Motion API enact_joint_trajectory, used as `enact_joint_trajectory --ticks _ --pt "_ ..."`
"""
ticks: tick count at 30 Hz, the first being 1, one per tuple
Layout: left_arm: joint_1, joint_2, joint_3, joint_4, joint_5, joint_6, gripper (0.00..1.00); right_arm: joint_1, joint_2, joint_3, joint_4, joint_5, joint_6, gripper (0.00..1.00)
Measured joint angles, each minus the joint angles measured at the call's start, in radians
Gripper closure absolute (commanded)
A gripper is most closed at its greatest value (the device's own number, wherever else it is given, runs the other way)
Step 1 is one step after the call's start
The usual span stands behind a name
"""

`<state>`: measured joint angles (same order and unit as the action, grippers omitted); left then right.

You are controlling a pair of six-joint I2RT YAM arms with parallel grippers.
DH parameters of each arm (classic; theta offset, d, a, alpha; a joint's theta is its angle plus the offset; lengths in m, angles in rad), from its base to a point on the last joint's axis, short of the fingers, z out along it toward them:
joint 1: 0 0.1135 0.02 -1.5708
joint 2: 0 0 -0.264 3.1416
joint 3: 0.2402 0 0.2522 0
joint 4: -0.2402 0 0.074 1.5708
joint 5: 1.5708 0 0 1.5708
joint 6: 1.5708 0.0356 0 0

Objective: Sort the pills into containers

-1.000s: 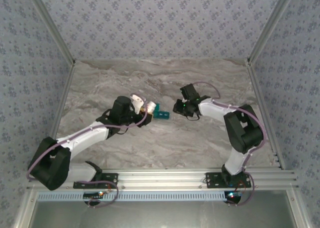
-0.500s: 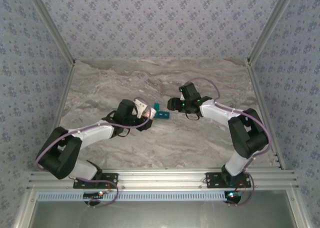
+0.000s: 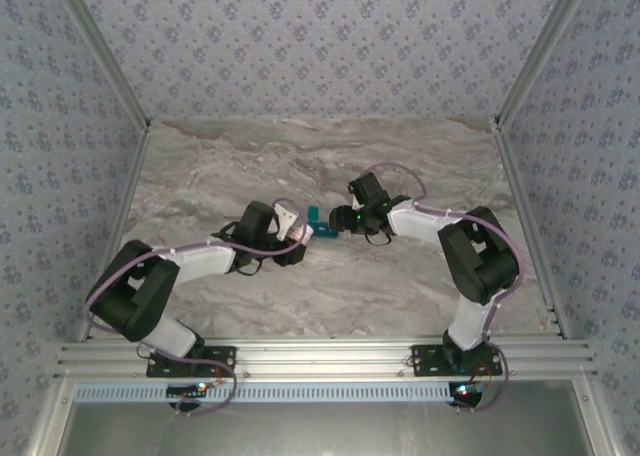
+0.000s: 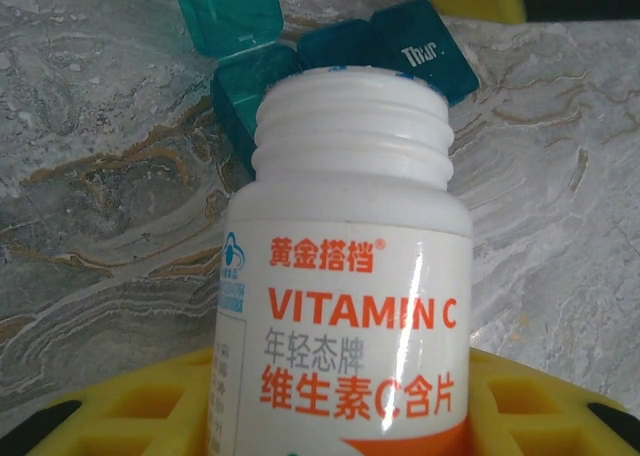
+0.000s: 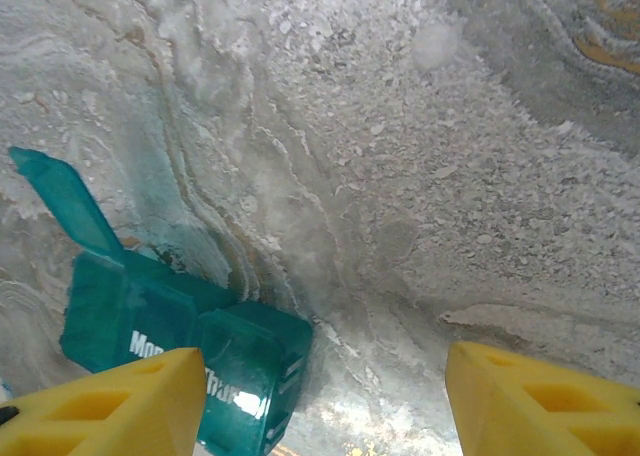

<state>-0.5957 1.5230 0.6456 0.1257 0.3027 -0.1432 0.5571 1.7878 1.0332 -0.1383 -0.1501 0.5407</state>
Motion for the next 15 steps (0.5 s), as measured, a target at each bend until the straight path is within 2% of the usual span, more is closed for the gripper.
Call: enact_joint_trajectory --ticks 15 --pt "0.000 0.058 0.145 -0.144 -0.001 0.000 1.00 0.000 0.016 0.020 0.000 0.001 0.000 0.33"
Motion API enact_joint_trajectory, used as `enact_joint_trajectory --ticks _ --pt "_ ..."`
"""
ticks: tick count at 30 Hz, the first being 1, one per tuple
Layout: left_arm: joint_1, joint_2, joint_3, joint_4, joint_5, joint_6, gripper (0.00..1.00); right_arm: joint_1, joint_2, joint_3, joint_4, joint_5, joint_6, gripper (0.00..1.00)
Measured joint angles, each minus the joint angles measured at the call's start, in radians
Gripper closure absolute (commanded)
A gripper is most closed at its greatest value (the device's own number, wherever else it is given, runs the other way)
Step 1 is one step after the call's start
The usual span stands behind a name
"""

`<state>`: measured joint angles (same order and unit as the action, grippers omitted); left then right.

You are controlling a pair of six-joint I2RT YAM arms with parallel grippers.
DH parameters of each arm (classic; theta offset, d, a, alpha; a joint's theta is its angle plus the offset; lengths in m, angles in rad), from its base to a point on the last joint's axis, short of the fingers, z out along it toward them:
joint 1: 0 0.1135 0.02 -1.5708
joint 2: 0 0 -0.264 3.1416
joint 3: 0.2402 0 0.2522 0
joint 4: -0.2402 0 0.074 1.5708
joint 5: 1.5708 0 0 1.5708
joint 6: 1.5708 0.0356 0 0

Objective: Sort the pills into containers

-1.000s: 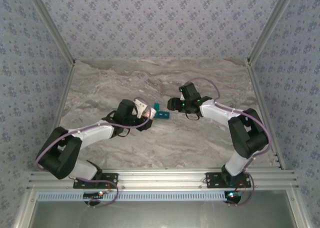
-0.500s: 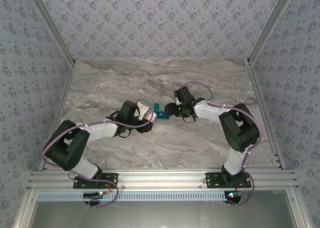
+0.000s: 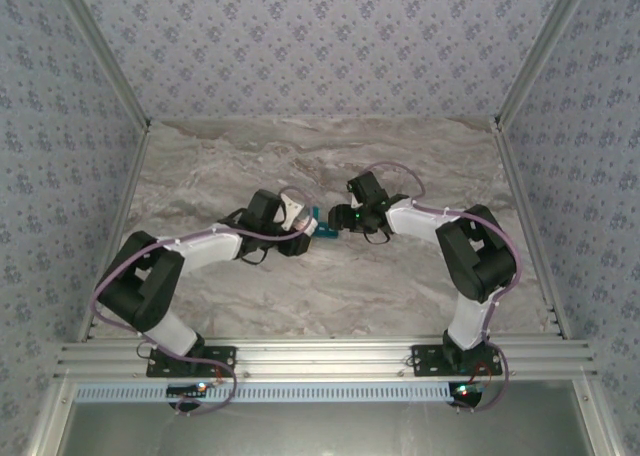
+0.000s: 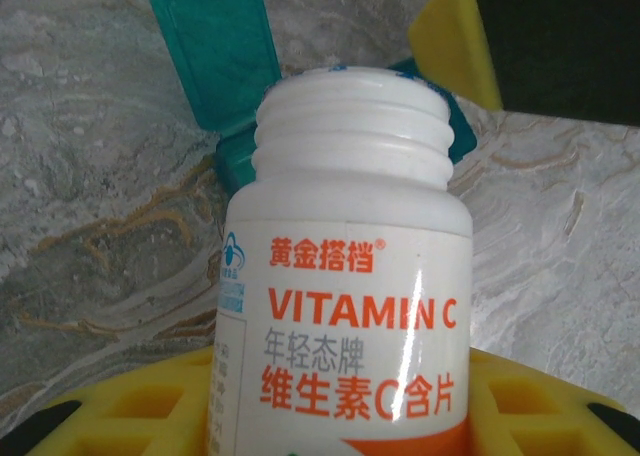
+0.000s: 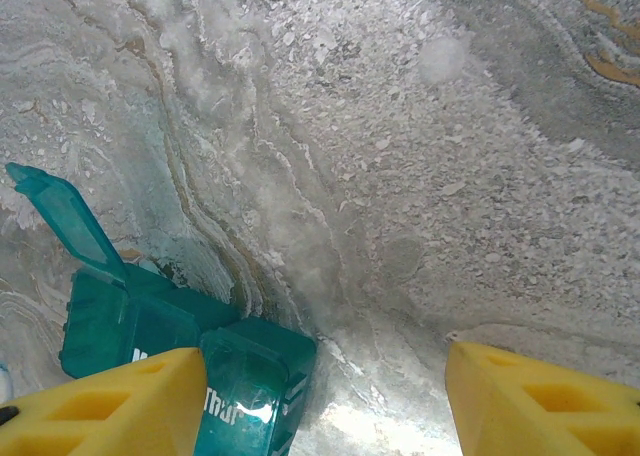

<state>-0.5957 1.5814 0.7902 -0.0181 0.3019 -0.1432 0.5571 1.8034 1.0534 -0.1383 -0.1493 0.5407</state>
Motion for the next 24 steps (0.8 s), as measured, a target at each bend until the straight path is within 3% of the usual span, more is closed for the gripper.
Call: enact_joint_trajectory --ticks 24 --pt "-0.001 0.077 0.184 -0.303 -0.009 0.017 1.00 0.000 0.013 0.000 0.000 0.000 0.000 0.34"
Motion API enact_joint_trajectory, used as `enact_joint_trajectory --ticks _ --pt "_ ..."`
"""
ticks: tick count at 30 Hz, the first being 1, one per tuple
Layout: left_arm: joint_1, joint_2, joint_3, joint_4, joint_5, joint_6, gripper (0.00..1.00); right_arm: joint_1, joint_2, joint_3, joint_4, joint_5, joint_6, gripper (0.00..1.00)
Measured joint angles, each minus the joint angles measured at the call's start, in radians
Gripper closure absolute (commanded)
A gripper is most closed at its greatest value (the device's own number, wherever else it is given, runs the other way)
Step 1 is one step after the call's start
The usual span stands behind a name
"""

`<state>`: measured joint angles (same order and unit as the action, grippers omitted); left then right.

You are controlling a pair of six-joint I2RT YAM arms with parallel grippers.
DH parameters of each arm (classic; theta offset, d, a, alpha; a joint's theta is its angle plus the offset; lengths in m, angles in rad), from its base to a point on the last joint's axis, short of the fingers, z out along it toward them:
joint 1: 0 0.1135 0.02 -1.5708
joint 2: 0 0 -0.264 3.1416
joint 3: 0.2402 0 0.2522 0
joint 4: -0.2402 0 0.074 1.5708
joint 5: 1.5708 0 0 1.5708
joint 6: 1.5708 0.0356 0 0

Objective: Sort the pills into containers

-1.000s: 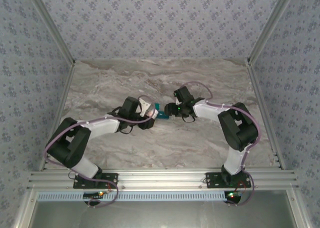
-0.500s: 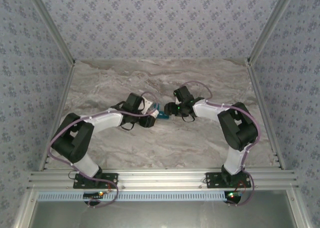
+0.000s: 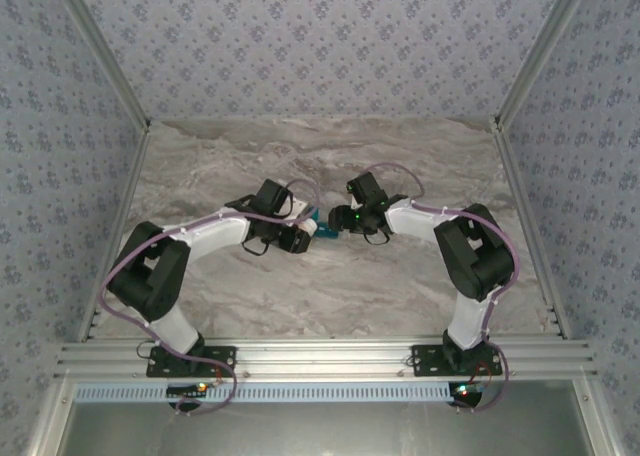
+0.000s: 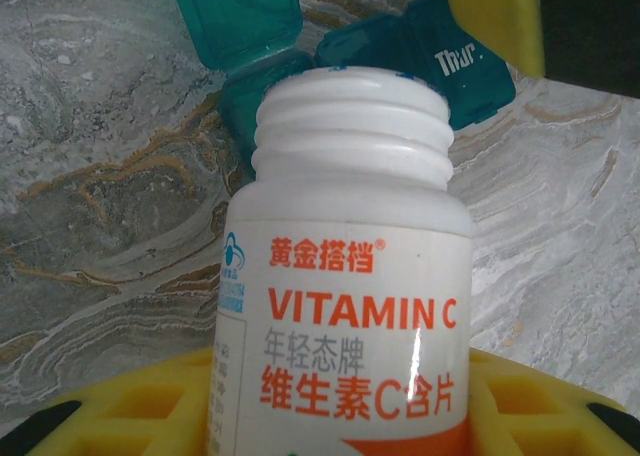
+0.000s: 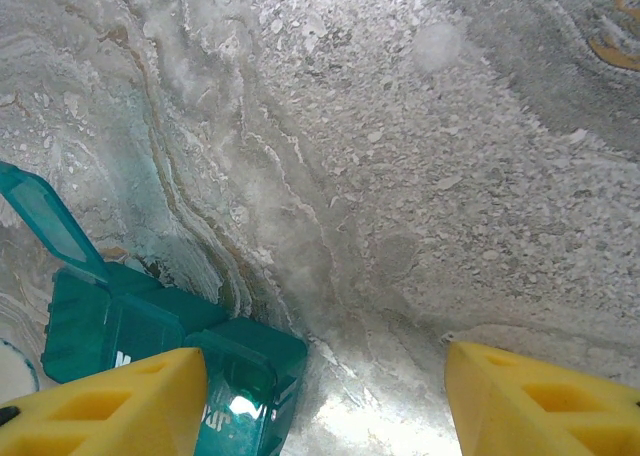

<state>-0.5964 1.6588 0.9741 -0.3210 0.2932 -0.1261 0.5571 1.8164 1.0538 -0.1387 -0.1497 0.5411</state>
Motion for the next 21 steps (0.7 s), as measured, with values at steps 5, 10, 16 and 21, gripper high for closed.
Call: enact_joint_trajectory --ticks 5,10,16,21 --pt "-0.001 0.002 0.028 -0.053 -0.013 0.006 1.00 0.000 0.000 0.004 0.000 0.000 0.000 0.34" --pt "-0.007 0.034 0.079 -0.105 -0.029 0.010 1.00 0.000 0.004 0.005 0.000 0.000 0.000 0.34" --pt "-0.015 0.061 0.097 -0.149 -0.045 0.013 1.00 0.000 0.006 0.005 0.000 0.000 0.000 0.34" --pt "-0.015 0.066 0.109 -0.179 -0.056 0.013 1.00 0.000 0.008 0.005 0.000 0.000 0.001 0.34"
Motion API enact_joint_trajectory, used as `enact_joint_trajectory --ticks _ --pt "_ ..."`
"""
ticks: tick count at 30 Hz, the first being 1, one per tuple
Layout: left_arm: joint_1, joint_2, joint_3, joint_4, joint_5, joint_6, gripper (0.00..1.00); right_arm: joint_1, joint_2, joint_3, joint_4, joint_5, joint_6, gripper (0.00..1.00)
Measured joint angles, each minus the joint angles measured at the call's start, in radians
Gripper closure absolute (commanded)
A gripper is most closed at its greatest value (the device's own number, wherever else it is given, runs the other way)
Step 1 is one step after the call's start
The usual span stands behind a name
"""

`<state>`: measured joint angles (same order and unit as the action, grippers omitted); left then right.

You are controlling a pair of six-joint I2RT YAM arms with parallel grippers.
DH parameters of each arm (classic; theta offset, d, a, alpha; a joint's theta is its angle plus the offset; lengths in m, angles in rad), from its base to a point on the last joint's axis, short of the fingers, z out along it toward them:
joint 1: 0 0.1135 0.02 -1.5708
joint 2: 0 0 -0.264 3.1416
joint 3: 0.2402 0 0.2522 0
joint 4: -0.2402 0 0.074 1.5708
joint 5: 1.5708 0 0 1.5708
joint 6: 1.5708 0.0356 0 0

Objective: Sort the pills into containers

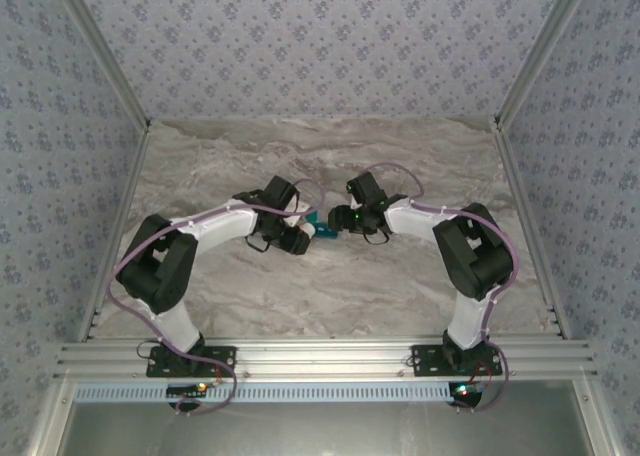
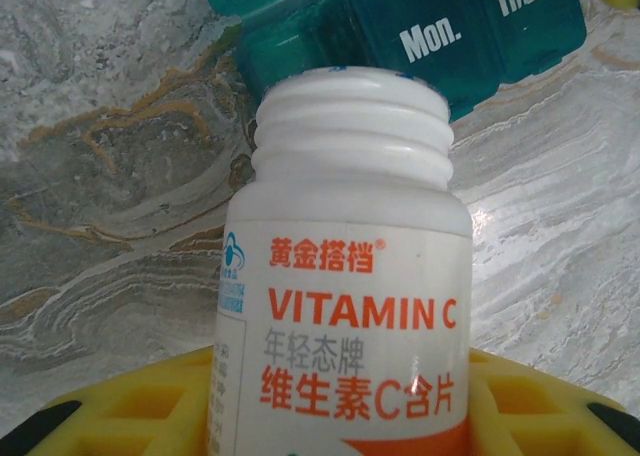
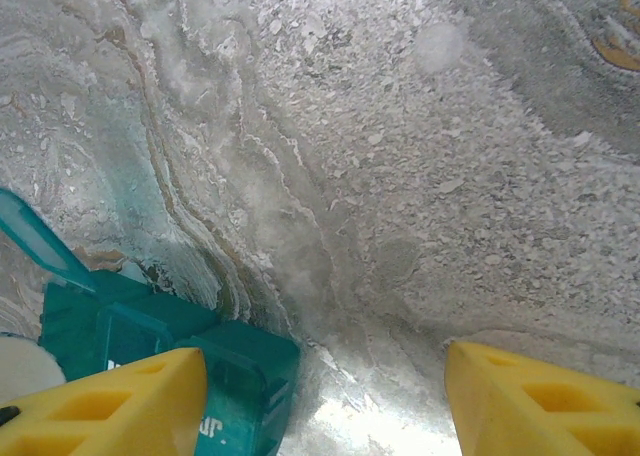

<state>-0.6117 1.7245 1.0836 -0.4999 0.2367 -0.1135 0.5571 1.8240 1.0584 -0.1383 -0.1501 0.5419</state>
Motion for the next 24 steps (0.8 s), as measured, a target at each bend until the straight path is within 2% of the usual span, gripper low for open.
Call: enact_joint_trajectory --ticks 24 --pt "-0.006 0.060 0.120 -0.129 -0.048 0.000 1.00 0.003 0.010 0.000 0.008 0.000 0.019 0.34"
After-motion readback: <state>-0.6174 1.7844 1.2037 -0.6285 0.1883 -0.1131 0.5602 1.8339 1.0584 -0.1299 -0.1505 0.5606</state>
